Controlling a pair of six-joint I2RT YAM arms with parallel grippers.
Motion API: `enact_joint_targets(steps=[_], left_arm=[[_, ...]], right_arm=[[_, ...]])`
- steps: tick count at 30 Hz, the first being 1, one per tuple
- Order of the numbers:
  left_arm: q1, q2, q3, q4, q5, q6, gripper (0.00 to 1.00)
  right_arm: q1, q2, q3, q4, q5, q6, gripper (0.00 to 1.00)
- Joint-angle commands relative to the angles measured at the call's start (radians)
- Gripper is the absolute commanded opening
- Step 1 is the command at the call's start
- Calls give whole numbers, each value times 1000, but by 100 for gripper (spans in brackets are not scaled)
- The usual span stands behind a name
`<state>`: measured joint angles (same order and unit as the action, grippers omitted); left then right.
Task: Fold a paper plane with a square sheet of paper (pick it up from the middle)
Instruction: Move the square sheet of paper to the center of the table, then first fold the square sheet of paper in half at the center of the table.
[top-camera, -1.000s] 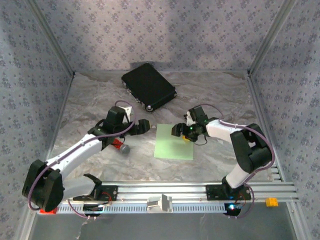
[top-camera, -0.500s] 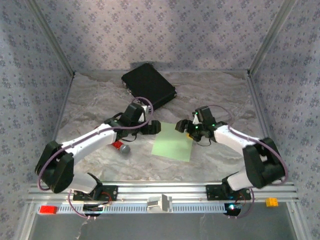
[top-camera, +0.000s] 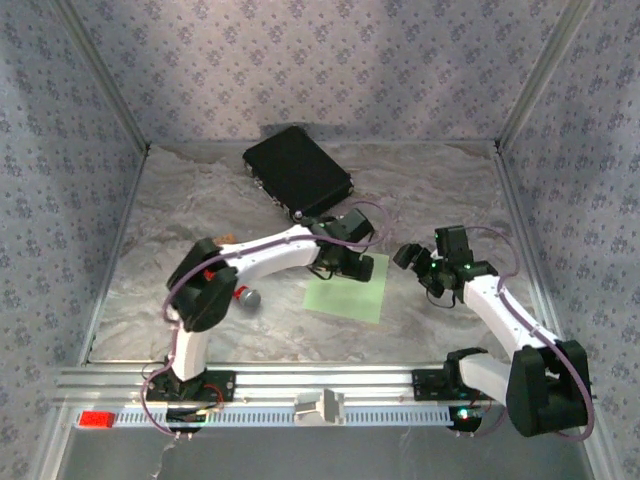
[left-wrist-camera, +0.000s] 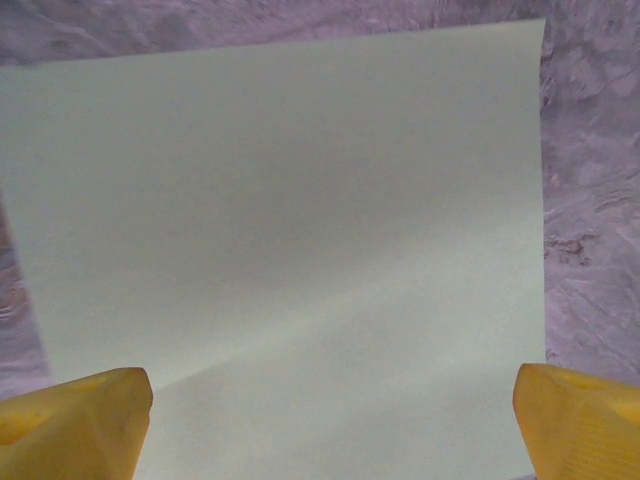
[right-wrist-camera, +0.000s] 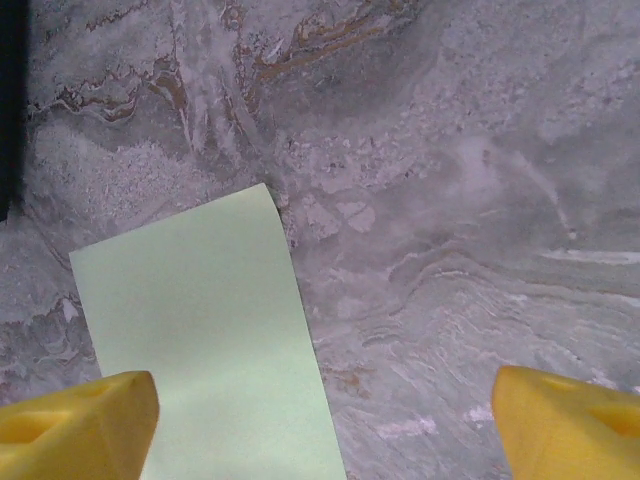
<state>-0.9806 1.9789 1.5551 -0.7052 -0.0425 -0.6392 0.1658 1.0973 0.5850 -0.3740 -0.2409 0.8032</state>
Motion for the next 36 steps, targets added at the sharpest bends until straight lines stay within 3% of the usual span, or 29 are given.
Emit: enact_joint_targets(steps=[1,10,36], left_arm=[[-12,78,107,-187,-40,-16,94],[-12,193,217,-233,-18,-22,95],[-6,293,305,-280,-6,-63,98]], right_arm=[[-25,-20,-22,-29,-51,2,94],[-99,-22,-40,-6,-151,-35,98],[-100,33,-22,-1,-191,-58,99]])
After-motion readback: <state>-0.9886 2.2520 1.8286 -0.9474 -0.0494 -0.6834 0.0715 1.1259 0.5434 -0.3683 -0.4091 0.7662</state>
